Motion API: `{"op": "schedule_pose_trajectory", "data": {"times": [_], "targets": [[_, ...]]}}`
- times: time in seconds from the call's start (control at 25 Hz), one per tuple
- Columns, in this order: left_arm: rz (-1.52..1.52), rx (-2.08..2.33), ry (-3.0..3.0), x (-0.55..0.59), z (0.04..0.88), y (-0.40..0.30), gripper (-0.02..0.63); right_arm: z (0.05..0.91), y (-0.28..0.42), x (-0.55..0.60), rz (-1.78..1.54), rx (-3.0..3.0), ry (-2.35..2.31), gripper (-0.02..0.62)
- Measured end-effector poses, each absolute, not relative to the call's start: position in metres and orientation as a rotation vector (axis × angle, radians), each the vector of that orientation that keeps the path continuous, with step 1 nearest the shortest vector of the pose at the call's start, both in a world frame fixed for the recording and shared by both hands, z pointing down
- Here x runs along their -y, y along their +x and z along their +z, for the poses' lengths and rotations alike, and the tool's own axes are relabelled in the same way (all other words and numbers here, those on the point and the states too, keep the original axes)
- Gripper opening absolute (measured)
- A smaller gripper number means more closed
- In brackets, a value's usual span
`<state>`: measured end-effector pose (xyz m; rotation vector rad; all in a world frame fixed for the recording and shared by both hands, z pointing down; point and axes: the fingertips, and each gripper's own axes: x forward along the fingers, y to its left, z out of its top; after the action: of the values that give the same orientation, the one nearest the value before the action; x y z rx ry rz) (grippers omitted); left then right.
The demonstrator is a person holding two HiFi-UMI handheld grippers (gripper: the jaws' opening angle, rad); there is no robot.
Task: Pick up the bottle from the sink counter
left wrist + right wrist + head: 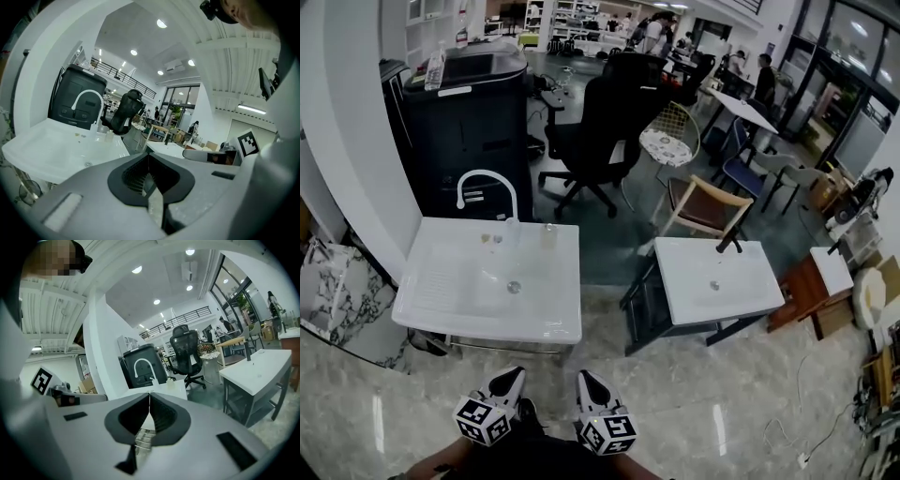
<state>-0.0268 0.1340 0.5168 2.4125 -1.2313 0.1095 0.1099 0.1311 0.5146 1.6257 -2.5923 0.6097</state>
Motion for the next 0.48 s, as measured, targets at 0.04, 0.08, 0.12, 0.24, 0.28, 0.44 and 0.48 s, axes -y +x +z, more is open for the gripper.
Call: {"op": "schedule_pose_trajectory", "data": {"times": [0.04,0.08,0.12,0.24,0.28,0.44,0.48], "targets": [[0.106,1.225,2.412,-0.126,0.518,-0.033,0.002,0.515,0.104,-0.124,0.611,2.585,1.629,0.008],[0.102,1.219,2.413,-0.117,0.519,-0.039,0.002,0.516,0.099,-0.116,0.612,2.578,1.632,0.008],[0.098,1.212,2.414,-0.109,0.52,-0.044,0.002,0.517,0.093,-0.109,0.613,2.57,1.636,0.008],[0.091,1.193,2.41,-0.09,0.523,-0.06,0.002,0.518,0.078,-0.092,0.612,2.547,1.642,0.008],[0.092,1.188,2.409,-0.085,0.524,-0.065,0.002,0.518,0.074,-0.087,0.612,2.54,1.644,0.008],[0.104,1.169,2.402,-0.062,0.532,-0.081,0.002,0.523,0.059,-0.07,0.623,2.515,1.648,0.008],[0.104,1.165,2.399,-0.058,0.534,-0.083,0.002,0.524,0.058,-0.067,0.625,2.507,1.65,0.008]]}}
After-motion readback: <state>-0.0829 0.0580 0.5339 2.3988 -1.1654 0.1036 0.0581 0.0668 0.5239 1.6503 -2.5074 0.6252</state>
